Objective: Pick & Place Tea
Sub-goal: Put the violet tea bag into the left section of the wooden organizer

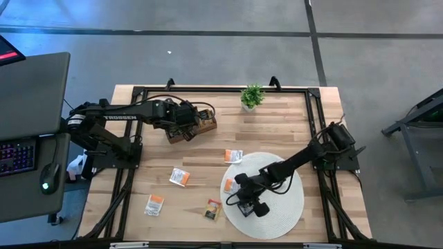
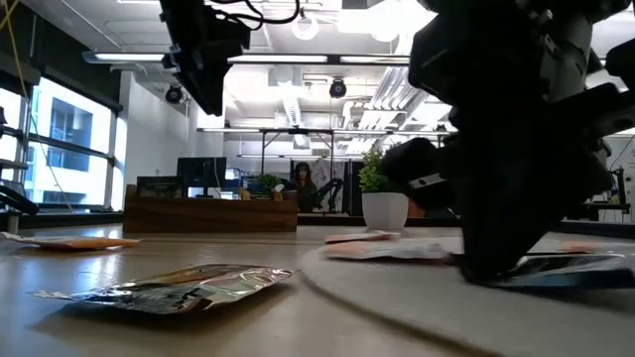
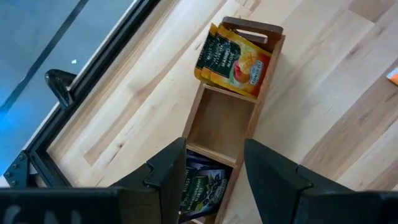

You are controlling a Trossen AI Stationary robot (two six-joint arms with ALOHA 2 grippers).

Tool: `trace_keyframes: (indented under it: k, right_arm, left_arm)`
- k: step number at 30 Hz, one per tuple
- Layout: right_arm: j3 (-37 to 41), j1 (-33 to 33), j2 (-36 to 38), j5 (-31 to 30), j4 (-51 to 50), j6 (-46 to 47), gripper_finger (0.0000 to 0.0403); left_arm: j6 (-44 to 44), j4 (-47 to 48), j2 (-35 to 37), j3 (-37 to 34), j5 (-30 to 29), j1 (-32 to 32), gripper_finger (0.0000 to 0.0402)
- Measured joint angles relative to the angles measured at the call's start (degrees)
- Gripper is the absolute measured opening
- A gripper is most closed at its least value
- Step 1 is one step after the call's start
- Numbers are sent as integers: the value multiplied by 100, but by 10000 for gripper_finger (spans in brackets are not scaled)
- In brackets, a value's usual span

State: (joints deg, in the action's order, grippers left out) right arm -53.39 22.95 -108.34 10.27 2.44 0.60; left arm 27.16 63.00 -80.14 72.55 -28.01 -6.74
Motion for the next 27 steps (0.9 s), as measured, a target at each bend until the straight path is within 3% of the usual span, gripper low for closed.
trace_keyframes:
  k: [5, 9, 11, 13, 16, 19, 27]
  right_arm:
    - [3, -133, 749, -457, 181, -198, 5]
    - [-4, -266, 1098, -2176, 1012, -1075, 9]
    - [7, -397, 1062, -3273, 1883, -1721, 4]
    - [-15, -623, 942, -3945, 3002, -2493, 4]
    - [-17, -1099, 577, -3896, 4446, -3232, 5]
    - [-274, -1608, 108, -3358, 4904, -3397, 3]
    - [-2465, -2308, -1386, -3043, 3590, -3581, 3]
  left_arm:
    - [6, -26, 209, 11, -234, 4, 158]
    - [-7, -43, 414, 11, -255, 4, 158]
    - [-92, -39, 528, 11, -271, 13, 158]
    - [-131, -35, 653, 9, -354, 15, 159]
    - [-144, -21, 787, 9, -584, 107, 158]
    - [-145, -12, 906, 4, -898, 250, 159]
    - [-142, 28, 992, 2, -1288, 622, 159]
